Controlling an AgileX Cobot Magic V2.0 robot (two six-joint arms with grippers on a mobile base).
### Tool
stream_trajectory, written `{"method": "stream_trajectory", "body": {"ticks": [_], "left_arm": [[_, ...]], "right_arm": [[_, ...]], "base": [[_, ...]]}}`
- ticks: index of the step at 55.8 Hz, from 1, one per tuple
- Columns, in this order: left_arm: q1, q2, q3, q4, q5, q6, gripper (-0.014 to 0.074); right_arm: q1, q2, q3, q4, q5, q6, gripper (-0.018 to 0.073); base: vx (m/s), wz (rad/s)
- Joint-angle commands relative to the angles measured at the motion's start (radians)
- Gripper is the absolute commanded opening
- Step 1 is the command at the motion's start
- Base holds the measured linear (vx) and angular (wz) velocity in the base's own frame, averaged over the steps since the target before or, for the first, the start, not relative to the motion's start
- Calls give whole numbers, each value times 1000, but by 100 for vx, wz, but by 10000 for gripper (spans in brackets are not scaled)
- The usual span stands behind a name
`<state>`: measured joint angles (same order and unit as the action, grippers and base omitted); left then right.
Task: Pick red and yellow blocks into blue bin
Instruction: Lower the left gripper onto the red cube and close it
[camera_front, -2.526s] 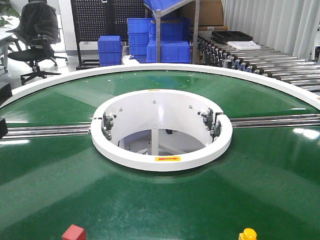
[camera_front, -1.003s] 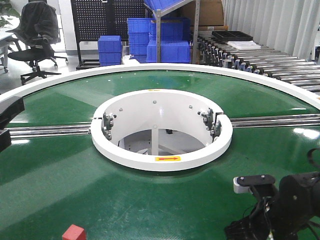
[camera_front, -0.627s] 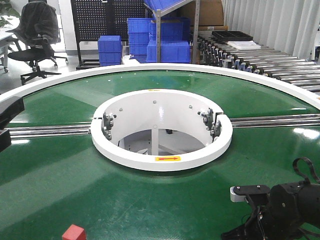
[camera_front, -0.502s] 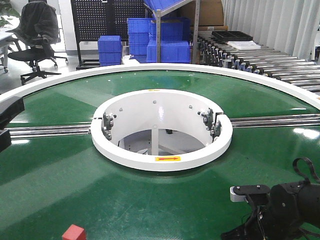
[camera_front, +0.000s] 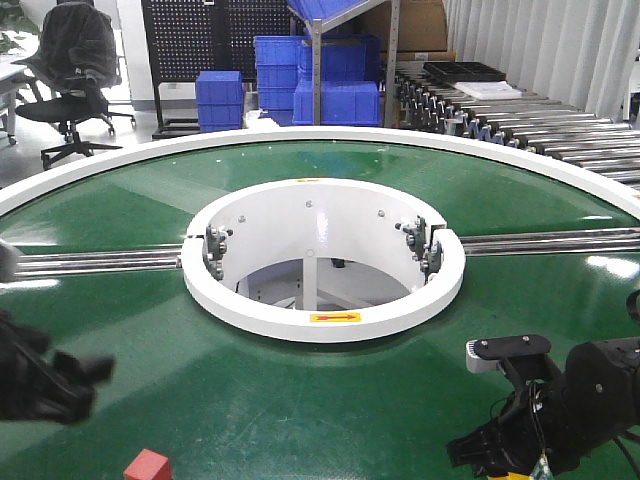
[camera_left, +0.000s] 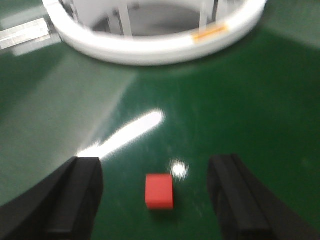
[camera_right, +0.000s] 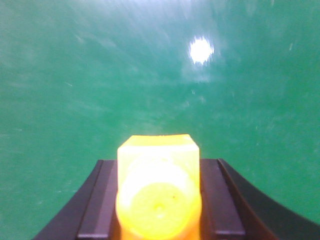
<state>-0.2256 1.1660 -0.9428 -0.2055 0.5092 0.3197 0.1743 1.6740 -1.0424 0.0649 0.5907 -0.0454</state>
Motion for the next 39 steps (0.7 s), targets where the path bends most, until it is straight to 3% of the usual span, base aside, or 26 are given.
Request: {"method": "stream_trajectory", "body": {"ticks": [1, 7, 39], "left_arm": [[-1, 55, -36, 11, -49, -6, 569], [-1, 136, -49, 41, -47, -9, 569], [-1, 471, -196, 25, 3, -10, 569]], "right_arm": [[0, -47, -28, 0, -32, -11, -11], [0, -47, -28, 0, -27, -11, -11], [0, -47, -28, -1, -31, -13, -11]], "base": [[0, 0], [0, 0], [0, 0]]}}
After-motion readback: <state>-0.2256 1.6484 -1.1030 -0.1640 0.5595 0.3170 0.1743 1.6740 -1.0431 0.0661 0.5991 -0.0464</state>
